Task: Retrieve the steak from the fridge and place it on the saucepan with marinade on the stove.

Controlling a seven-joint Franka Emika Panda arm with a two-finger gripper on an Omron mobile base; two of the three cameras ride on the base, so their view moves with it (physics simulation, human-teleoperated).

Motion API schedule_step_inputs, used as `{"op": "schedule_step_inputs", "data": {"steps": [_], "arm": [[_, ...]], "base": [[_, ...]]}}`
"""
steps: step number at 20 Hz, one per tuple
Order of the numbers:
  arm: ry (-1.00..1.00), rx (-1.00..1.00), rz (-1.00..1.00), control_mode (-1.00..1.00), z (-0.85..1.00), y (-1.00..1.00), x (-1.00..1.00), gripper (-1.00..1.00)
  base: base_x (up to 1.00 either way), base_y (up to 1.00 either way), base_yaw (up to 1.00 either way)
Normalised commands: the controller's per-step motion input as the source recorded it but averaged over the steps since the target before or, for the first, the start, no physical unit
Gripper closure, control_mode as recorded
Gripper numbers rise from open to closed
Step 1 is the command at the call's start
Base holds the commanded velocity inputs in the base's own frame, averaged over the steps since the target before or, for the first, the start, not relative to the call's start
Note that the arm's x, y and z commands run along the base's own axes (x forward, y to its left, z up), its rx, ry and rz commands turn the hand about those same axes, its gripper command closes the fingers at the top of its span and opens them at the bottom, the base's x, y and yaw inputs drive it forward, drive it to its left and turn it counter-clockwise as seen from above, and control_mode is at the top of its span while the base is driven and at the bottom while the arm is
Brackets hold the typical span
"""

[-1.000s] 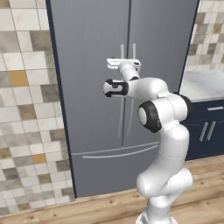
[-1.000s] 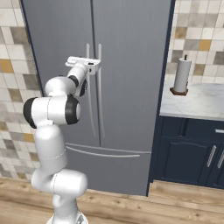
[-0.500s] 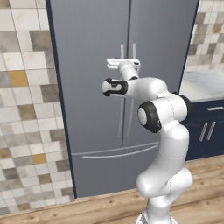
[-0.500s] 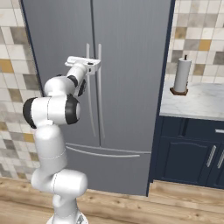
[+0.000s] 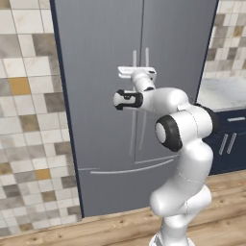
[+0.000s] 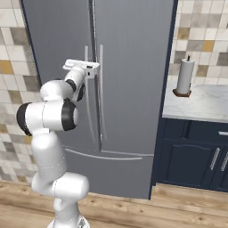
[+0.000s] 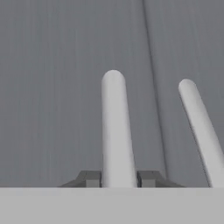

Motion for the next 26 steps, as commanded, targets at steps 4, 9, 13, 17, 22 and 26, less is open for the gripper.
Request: {"op": "schedule_step_inputs", "data": {"steps": [4, 9, 13, 17, 22, 26], "arm": [[0.02, 0.0, 0.07, -1.0, 0.1, 0.21, -0.57, 1.0], [0.1, 0.0, 0.04, -1.0, 0.19, 0.28, -0.58, 1.0], [0.18, -0.01, 0.01, -1.0, 0.24, 0.47, -0.57, 1.0], [0.2, -0.04, 0.0, -1.0, 0.22, 0.66, -0.57, 1.0], [0.21, -0.07, 0.0, -1.0, 0.18, 0.91, -0.44, 1.0], [0.23, -0.11, 0.0, -1.0, 0.1, 1.0, -0.32, 1.0]], "base": [[0.0, 0.0, 0.0], [0.0, 0.0, 0.0], [0.0, 0.0, 0.0], [0.0, 0.0, 0.0], [0.0, 0.0, 0.0], [0.0, 0.0, 0.0]]}}
